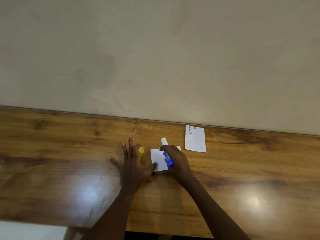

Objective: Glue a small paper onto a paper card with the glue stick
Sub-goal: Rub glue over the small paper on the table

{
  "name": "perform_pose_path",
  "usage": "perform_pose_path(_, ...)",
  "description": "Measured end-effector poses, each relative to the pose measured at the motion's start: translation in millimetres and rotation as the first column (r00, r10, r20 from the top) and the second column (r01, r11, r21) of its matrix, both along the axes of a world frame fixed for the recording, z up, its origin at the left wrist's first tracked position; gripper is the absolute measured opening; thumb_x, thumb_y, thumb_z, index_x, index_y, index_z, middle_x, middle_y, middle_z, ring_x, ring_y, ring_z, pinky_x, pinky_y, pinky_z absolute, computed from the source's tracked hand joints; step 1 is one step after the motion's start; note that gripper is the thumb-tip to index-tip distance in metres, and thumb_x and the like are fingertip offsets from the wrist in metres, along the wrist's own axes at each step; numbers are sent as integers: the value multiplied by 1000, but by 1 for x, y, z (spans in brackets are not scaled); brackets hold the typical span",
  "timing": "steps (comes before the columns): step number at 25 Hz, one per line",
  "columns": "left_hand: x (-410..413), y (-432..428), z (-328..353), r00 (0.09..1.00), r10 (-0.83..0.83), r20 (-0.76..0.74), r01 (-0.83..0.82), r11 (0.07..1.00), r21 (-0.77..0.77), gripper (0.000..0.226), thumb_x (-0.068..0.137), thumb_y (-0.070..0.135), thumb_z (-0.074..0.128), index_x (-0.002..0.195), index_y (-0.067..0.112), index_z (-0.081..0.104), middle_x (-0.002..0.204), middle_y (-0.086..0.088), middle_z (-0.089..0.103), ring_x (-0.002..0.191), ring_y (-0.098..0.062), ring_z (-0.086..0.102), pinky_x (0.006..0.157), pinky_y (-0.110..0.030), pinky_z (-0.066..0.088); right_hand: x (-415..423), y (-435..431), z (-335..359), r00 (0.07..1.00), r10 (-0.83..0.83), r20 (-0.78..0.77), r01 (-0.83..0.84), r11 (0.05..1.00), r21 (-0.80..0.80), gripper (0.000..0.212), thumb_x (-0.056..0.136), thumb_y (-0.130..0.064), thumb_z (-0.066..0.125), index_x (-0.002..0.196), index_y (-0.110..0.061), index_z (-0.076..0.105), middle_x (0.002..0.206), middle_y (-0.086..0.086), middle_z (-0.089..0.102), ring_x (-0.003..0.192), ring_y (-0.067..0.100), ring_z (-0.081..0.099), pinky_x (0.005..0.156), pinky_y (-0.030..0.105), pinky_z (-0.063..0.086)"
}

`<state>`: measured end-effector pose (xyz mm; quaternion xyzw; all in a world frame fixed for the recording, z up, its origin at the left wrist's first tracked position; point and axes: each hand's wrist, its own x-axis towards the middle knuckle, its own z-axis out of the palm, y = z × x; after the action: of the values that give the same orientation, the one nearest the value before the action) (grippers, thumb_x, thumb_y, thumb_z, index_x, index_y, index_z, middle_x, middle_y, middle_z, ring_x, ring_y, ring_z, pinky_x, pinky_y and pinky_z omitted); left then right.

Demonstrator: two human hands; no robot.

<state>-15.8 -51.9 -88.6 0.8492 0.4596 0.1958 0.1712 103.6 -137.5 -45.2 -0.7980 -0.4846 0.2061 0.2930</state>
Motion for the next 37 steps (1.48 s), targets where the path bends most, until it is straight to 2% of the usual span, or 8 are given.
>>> perform_pose_path(5,0,-1,4,1000,-7,31,7,1000,-19,93,59,58,59,124,39,-5,154,-5,6,138,-28,-2,96,-64,-16,-14,-5,-11,977,-207,48,207,978,4,48,80,-16,64,124,-15,44,132,11,47,114,25,49,89,32,47)
perform_pose_path(11,0,2,-3,1000,10,-16,-9,1000,7,79,61,59,56,123,26,21,151,1,-3,138,-27,-2,97,-65,-13,3,-5,-8,989,-129,-73,128,992,-13,51,73,-9,69,118,-12,45,131,11,46,114,24,47,85,22,37)
perform_pose_path(17,1,1,0,1000,14,-18,-14,1000,11,83,58,60,58,123,27,18,149,3,-4,137,-25,-3,97,-63,-15,18,-7,-3,989,-40,-139,37,999,-24,54,71,-8,72,118,-8,46,130,14,49,112,26,48,90,25,35)
perform_pose_path(20,1,0,0,1000,21,-10,-21,1000,4,86,58,60,59,125,28,16,150,1,-1,137,-26,-2,98,-64,-13,8,-5,-3,987,-78,-140,90,993,82,42,73,-21,69,110,-10,53,114,8,59,95,17,53,83,24,41)
perform_pose_path(23,1,1,1,999,7,-33,-8,1000,-21,83,60,61,57,124,28,16,149,4,-9,137,-24,-7,99,-66,-14,-12,2,-6,849,-184,-496,318,927,200,18,77,-32,54,91,-21,57,76,0,61,58,4,57,57,14,45)
perform_pose_path(26,0,1,1,999,1,-34,-2,1000,-28,82,61,63,54,125,29,15,149,5,-13,137,-24,-9,98,-61,-17,-14,8,-11,700,-181,-690,403,899,173,20,78,-22,56,96,-13,55,68,6,60,46,4,57,47,11,46)
perform_pose_path(32,0,2,2,1000,-1,-11,1,999,-39,85,62,57,64,124,31,12,148,4,-11,139,-29,-5,99,-65,-14,-5,8,-16,767,-313,-560,439,893,101,23,76,-1,63,68,-22,56,60,2,58,44,-1,56,50,13,46)
perform_pose_path(37,0,1,2,1000,-5,0,5,1000,-22,86,60,59,59,126,30,13,149,2,-8,137,-28,-5,96,-62,-17,-8,10,-19,815,-273,-511,363,928,84,11,78,-4,63,86,3,62,63,2,58,47,-1,56,48,6,43)
